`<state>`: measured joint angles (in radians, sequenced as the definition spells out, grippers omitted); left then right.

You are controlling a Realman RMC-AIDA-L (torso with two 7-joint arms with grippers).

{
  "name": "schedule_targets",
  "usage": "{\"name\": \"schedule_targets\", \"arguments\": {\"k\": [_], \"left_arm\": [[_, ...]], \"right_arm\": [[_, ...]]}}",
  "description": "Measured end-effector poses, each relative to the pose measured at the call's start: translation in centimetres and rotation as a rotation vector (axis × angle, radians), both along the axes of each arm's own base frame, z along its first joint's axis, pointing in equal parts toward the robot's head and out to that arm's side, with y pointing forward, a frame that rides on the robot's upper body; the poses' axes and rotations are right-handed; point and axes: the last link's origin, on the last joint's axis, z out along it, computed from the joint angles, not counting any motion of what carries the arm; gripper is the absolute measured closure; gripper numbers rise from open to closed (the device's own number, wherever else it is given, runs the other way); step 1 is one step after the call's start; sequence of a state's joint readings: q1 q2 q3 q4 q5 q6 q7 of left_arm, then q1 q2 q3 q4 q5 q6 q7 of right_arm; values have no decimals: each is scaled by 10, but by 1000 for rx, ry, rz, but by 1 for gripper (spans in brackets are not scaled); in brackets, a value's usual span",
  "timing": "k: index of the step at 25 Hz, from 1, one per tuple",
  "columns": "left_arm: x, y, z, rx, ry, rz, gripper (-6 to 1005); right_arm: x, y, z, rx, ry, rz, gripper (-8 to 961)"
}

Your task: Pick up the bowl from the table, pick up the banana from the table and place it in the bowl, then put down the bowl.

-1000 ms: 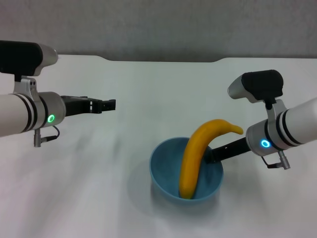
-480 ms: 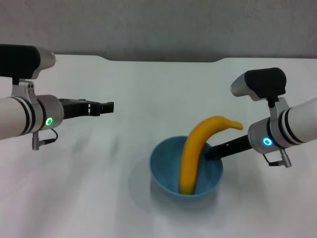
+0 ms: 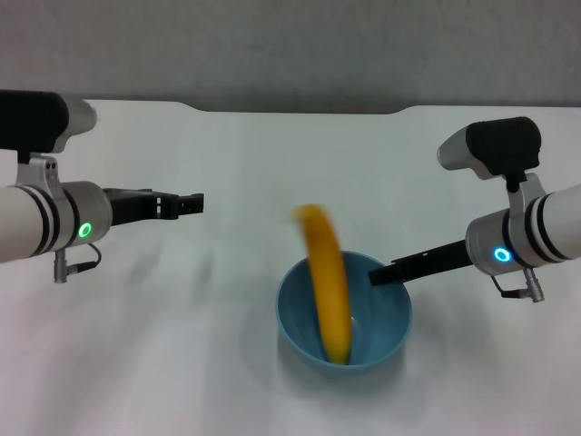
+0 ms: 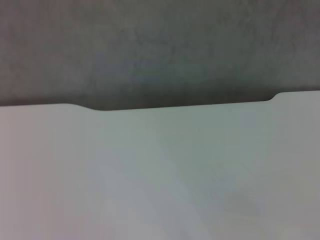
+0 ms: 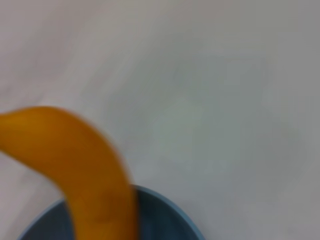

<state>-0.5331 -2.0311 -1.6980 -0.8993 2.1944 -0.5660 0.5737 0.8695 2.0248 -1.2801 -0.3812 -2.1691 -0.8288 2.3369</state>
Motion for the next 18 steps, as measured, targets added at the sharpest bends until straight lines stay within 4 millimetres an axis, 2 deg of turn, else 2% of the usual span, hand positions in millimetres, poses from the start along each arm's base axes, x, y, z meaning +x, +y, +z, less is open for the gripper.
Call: {"name": "schedule_targets", "arguments": {"k": [3, 6, 14, 18], "left_arm": [[-3, -2, 0, 2, -1, 6, 92], [-6, -3, 2, 16, 1, 11, 92], [-19, -7, 8, 68, 15, 23, 92], [-24, -9, 10, 110, -9, 36, 92]], "right_arm": [[-1, 0, 6, 13, 12, 21, 453], [2, -6, 25, 79, 61, 61, 221], [15, -20, 57, 282, 160, 156, 191], [31, -21, 62, 389, 164, 209, 181]]}}
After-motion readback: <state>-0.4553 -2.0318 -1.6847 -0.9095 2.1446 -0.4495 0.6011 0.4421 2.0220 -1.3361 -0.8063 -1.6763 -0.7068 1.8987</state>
